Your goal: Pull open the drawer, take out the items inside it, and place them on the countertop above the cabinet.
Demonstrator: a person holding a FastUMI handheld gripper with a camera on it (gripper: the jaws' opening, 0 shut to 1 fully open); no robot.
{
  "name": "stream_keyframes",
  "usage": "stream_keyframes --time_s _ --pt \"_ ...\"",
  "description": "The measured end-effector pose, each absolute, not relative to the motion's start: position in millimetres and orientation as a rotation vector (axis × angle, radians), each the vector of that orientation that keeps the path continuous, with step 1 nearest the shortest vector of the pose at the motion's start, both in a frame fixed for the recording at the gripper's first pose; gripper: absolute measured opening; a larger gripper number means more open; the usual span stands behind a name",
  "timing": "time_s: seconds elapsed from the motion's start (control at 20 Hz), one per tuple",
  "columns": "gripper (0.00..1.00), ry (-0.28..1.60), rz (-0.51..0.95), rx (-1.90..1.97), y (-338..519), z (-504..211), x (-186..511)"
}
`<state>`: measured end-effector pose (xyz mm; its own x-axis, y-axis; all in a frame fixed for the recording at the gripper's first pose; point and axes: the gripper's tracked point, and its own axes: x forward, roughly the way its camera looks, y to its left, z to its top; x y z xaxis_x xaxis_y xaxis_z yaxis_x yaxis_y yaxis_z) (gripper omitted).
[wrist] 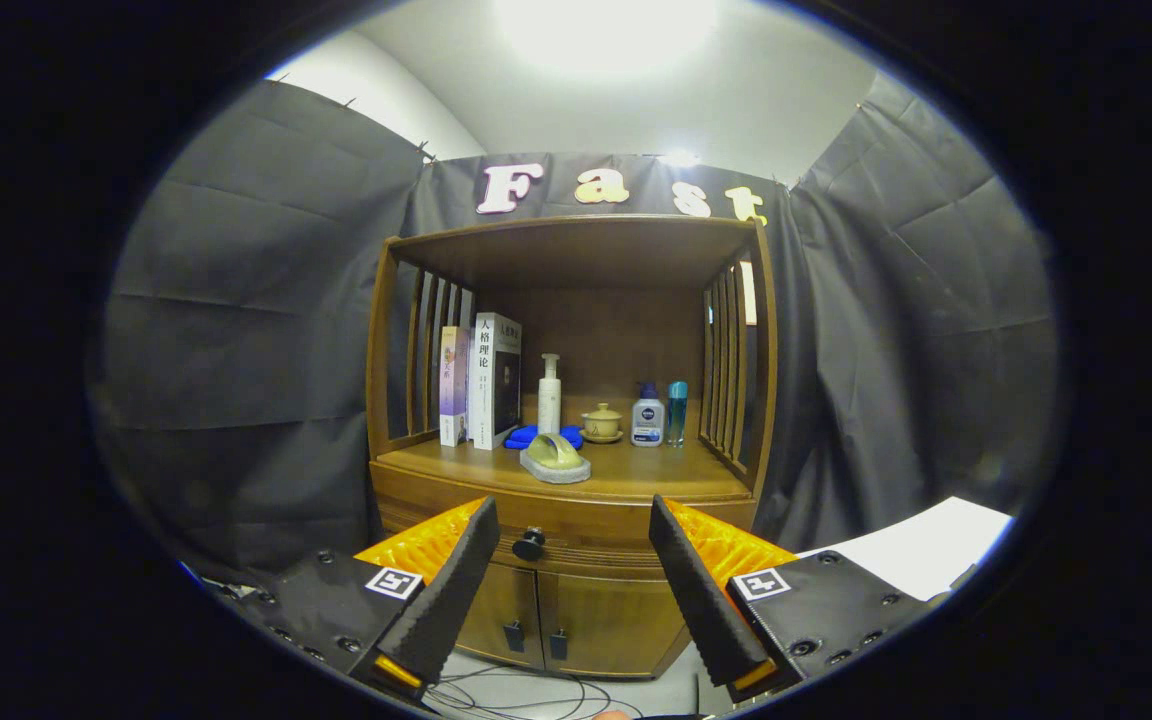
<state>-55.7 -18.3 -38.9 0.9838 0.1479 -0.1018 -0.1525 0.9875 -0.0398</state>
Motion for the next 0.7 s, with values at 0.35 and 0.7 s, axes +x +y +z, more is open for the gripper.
stream_keyframes --time_s 0.35,0.7 --pt "0.97 0.097 0.159 0.037 -20 -34 -57" --pt "0.96 0.08 0.144 0.068 -33 -24 -57"
